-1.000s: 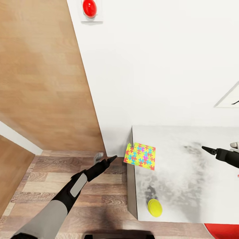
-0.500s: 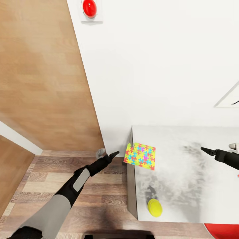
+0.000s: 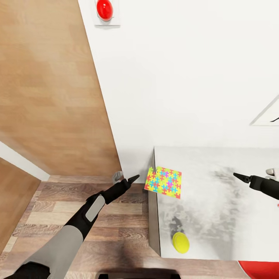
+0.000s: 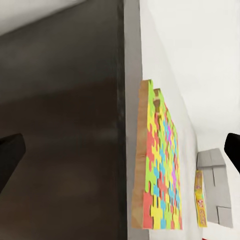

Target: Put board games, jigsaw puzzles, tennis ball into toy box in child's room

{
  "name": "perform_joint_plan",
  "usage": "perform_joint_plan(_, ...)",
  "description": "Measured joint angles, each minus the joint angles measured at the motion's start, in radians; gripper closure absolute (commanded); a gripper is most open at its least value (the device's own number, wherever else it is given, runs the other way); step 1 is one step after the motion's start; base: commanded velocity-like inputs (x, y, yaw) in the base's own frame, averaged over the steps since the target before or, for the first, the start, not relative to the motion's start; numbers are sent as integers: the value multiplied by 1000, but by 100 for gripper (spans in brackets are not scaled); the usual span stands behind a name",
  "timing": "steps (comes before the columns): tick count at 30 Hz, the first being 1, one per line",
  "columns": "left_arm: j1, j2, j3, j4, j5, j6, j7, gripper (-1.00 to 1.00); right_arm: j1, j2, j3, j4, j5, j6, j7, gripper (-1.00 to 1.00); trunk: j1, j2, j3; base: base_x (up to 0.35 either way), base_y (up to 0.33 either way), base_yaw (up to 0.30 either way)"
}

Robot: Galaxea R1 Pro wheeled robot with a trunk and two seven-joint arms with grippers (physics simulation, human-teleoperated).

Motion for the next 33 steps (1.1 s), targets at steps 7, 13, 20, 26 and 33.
perform_joint_plan(7, 0, 1, 3, 1, 1, 0, 0, -100, 0, 1, 1, 0, -1, 2, 2, -100, 0, 0, 0, 0, 0, -55)
perform_joint_plan(13, 0, 2, 6, 2, 1, 1, 0, -100, 1, 1, 3, 0, -1, 2, 2, -100, 0, 0, 0, 0, 0, -183)
perform_joint_plan(20, 1, 3, 8, 4, 1, 0, 0, -100, 1, 1, 6, 0, -1, 2, 2, -100, 0, 0, 0, 0, 0, -225)
perform_joint_plan(26, 5, 4, 9, 8, 2, -1, 0, -100, 2, 1, 12, 0, -1, 2, 3, -100, 0, 0, 0, 0, 0, -118)
perform_joint_plan(33, 8, 4, 12, 67, 5, -7, -1, -100, 2, 1, 17, 0, -2, 1, 3, -100, 0, 0, 0, 0, 0, -35)
